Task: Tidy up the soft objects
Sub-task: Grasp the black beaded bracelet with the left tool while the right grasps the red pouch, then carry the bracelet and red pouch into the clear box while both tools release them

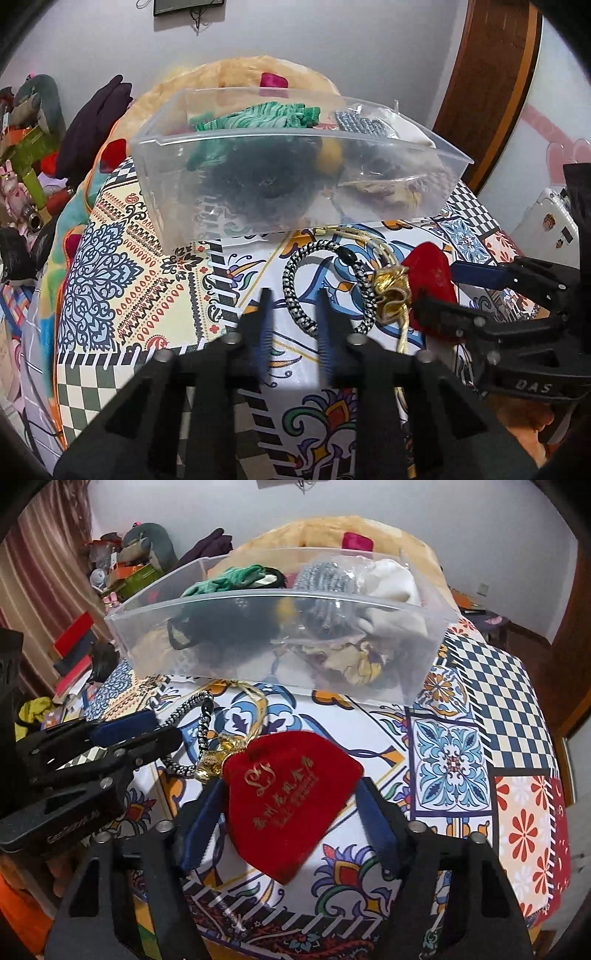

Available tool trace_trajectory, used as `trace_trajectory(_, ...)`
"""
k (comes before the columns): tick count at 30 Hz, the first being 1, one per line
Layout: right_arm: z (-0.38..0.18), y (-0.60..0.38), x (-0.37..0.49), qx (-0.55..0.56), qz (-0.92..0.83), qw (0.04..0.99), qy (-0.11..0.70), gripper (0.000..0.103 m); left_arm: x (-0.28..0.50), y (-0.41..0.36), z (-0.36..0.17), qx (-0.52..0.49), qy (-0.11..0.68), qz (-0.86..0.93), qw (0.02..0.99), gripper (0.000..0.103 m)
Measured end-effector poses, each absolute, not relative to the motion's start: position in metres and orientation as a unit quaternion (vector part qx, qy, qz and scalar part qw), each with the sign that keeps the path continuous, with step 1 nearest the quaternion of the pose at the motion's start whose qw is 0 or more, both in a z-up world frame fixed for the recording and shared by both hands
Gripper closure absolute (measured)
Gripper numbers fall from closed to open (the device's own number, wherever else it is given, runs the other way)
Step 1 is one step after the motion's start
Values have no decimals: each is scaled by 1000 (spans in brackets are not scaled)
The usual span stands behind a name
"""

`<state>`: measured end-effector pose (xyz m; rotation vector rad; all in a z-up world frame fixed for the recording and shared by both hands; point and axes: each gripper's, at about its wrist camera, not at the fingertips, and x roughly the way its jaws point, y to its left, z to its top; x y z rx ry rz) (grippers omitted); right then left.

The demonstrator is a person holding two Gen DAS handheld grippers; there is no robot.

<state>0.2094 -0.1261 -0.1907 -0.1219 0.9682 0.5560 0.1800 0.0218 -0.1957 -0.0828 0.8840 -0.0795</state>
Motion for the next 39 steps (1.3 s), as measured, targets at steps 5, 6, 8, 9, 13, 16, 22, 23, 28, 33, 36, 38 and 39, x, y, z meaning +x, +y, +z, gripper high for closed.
trace_trajectory(5, -189, -125, 207, -54, 268, 849, 453, 78, 176, 28, -194, -47, 428, -45, 901, 98)
trace_trajectory(6, -189, -124, 209, -55, 268, 849, 451, 81, 175, 28, -193, -46, 427, -44, 902, 98)
trace_trajectory(8, -187, -126, 207, -55, 267, 853, 446, 84, 172, 28, -191, -44, 422, -42, 904, 98)
trace_trajectory(9, -184, -127, 206, -55, 268, 854, 443, 86, 171, 29, -188, -43, 417, -42, 907, 98)
trace_trajectory(13, -168, -134, 200, -54, 277, 863, 420, 88, 165, 30, -173, -45, 396, -42, 916, 98)
trace_trajectory(16, -155, -137, 196, -54, 284, 868, 403, 88, 160, 32, -155, -47, 374, -44, 925, 98)
trace_trajectory(22, -128, -144, 190, -42, 288, 883, 367, 90, 155, 36, -118, -45, 327, -39, 943, 98)
trace_trajectory(23, -124, -146, 190, -37, 289, 886, 361, 90, 155, 37, -113, -46, 320, -38, 945, 98)
trace_trajectory(28, -101, -150, 191, -14, 291, 897, 333, 91, 157, 41, -93, -49, 294, -35, 954, 98)
trace_trajectory(33, -82, -159, 196, 7, 286, 908, 305, 91, 165, 41, -82, -46, 281, -31, 958, 98)
trace_trajectory(36, -73, -159, 205, 10, 279, 915, 291, 91, 177, 43, -77, -46, 275, -29, 960, 98)
trace_trajectory(38, -68, -157, 212, 13, 279, 917, 284, 91, 188, 42, -75, -43, 273, -26, 961, 98)
trace_trajectory(39, -66, -155, 216, 14, 278, 919, 280, 91, 194, 41, -75, -40, 273, -24, 961, 98)
